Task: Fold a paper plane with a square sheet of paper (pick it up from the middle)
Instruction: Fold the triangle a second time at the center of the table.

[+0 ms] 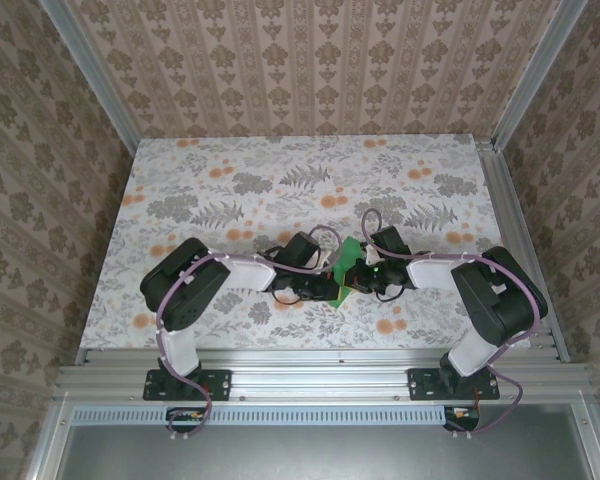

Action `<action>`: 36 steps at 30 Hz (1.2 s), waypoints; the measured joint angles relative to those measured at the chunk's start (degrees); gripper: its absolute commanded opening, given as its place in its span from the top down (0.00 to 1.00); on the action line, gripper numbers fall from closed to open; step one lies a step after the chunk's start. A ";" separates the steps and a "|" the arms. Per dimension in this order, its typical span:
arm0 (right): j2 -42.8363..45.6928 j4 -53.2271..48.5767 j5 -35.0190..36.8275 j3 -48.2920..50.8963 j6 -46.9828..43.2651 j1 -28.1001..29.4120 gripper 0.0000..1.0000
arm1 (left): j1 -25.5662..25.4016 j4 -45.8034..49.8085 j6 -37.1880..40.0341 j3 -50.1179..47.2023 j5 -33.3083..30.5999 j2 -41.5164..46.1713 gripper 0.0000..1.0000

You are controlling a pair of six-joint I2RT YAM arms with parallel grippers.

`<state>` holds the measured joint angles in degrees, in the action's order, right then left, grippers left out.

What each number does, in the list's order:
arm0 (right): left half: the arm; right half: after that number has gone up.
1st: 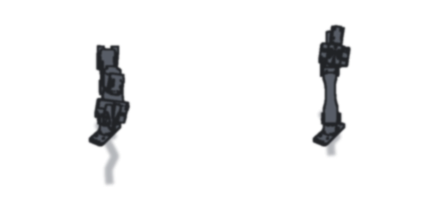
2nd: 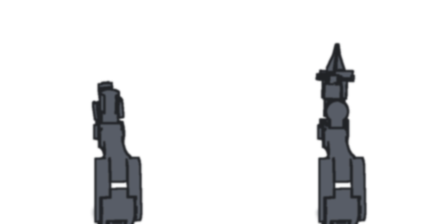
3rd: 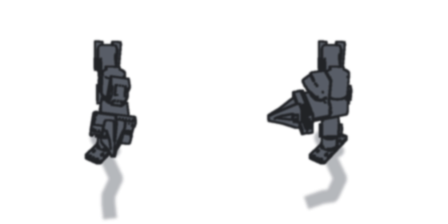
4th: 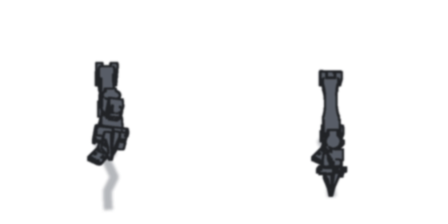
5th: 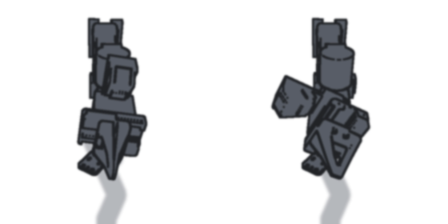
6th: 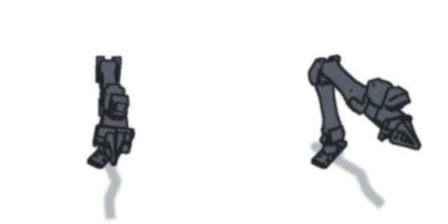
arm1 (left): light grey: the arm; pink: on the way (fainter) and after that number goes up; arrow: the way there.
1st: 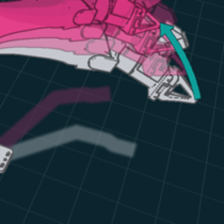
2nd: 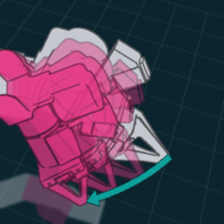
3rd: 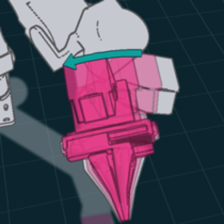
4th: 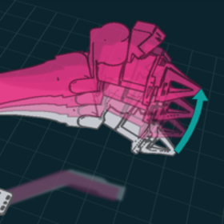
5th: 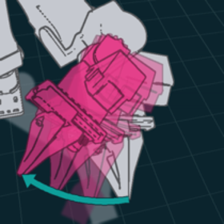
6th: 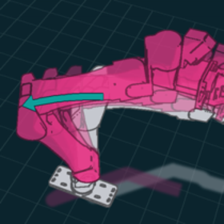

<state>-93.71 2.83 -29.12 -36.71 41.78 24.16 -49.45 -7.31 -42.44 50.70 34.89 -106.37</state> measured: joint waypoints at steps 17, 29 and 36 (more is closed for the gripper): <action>-0.02 -0.46 0.20 -0.22 -1.99 0.00 0.94 | 3.15 3.78 1.62 5.35 -1.25 -3.23 1.00; -0.39 -2.58 0.66 -1.42 -4.74 0.00 0.95 | 5.25 5.75 2.69 8.72 0.28 -5.55 1.00; -0.72 -3.28 0.66 -1.99 -6.10 0.04 0.95 | 6.47 7.78 3.48 11.76 0.92 -7.48 1.00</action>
<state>-94.43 -0.45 -28.47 -38.70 35.68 24.21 -42.98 0.47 -38.96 62.46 35.81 -113.84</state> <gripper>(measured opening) 0.068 0.047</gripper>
